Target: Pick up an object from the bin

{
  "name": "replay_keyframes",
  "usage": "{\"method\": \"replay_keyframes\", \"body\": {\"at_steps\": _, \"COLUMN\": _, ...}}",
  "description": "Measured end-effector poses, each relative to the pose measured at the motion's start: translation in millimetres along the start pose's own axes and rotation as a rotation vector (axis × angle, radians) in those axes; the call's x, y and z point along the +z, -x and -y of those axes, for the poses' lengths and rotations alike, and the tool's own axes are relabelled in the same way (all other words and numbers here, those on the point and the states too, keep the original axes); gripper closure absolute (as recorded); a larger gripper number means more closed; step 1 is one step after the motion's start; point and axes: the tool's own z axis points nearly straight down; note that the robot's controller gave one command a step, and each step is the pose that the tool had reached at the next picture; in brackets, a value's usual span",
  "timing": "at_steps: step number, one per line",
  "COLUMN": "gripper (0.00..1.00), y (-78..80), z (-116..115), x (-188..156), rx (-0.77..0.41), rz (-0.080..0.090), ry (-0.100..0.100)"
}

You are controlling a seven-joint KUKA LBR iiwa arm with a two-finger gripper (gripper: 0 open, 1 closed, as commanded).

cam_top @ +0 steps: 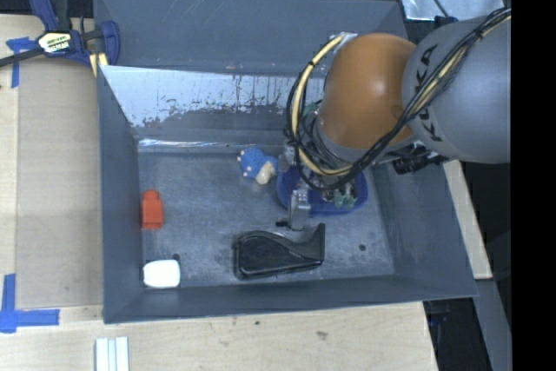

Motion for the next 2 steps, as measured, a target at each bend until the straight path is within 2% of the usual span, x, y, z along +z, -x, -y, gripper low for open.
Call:
{"method": "replay_keyframes", "body": {"at_steps": 1, "gripper": 0.00, "y": 28.4, "z": -2.3, "x": 61.5, "rx": 0.162, "rz": 0.006, "ry": 0.001}}
{"method": "replay_keyframes", "body": {"at_steps": 2, "gripper": 1.00, "y": 31.1, "z": -2.6, "x": 57.9, "rx": 0.163, "rz": 0.014, "ry": 0.003}}
